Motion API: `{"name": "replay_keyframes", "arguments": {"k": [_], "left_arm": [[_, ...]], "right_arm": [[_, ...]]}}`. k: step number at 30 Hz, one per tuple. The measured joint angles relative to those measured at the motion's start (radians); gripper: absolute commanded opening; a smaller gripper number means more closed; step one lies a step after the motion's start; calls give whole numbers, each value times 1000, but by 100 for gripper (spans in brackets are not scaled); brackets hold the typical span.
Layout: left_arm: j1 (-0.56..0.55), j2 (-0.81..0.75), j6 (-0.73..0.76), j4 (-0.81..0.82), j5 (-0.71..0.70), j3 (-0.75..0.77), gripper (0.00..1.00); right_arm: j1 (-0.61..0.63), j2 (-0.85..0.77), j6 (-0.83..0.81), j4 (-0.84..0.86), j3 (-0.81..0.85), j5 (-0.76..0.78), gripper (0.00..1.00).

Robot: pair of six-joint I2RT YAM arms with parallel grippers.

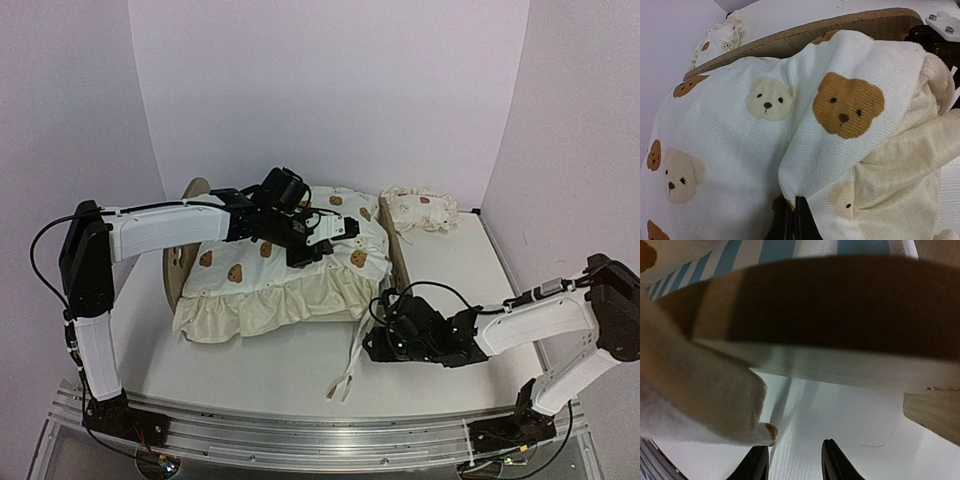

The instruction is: Set up the pet bed

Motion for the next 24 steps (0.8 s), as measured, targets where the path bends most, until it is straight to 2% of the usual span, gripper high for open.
{"name": "replay_keyframes", "arguments": {"k": [13,19,24], "left_arm": [[2,-5,0,7,12,-13,0],[2,-10,0,8,14,-14,0],[3,-14,0,8,17,-14,0]], "right_arm": [[0,62,36,93,21,5,37],[0,62,39,114,31,3,17],[0,62,49,111,32,17,16]]}}
